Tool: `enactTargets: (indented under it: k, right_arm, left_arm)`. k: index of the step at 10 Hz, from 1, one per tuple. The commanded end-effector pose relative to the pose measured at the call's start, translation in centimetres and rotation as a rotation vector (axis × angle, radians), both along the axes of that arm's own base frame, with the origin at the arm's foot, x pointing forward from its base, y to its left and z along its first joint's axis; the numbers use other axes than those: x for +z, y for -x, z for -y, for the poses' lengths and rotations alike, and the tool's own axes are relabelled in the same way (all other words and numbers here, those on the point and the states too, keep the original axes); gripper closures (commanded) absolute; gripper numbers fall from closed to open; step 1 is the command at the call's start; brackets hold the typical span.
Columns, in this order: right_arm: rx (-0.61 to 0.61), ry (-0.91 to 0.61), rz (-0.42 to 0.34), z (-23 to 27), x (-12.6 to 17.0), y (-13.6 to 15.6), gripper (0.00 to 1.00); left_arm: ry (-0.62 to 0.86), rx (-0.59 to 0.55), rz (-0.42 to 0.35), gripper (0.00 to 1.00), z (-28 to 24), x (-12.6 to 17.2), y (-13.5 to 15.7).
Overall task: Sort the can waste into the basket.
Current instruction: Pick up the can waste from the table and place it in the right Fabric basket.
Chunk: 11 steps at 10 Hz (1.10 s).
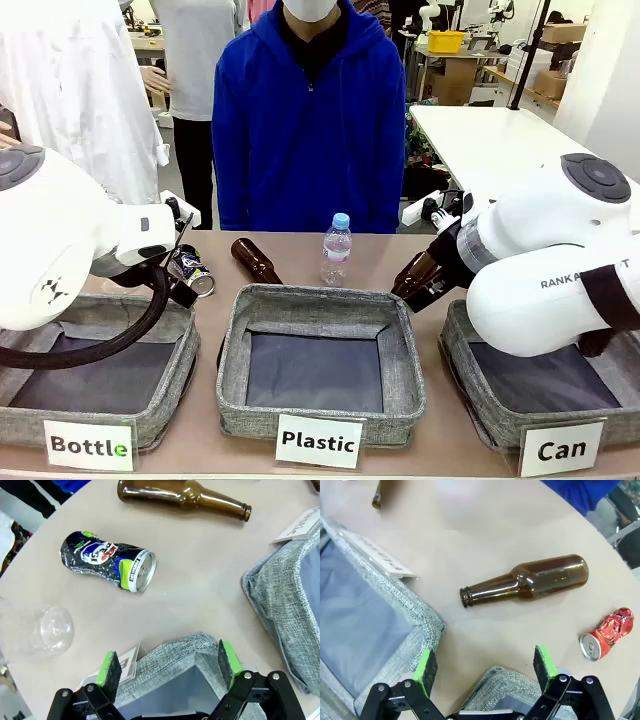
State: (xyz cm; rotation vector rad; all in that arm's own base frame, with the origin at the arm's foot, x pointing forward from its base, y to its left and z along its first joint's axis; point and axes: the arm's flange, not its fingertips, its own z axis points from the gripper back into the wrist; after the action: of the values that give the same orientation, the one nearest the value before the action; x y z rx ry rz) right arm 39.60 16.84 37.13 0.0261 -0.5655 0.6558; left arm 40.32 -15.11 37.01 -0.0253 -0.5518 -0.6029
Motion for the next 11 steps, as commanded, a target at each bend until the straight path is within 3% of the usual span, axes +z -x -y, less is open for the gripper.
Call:
enactTargets:
  k: [1, 11]
  right_arm:
    - [0.000, 0.000, 0.000, 0.00, 0.00, 0.00, 0.00]
    - [0.000, 0.000, 0.000, 0.00, 0.00, 0.00, 0.00]
  left_arm:
    - [0.000, 0.000, 0.000, 0.00, 0.00, 0.01, 0.00]
    - [0.000, 0.000, 0.000, 0.00, 0.00, 0.01, 0.00]
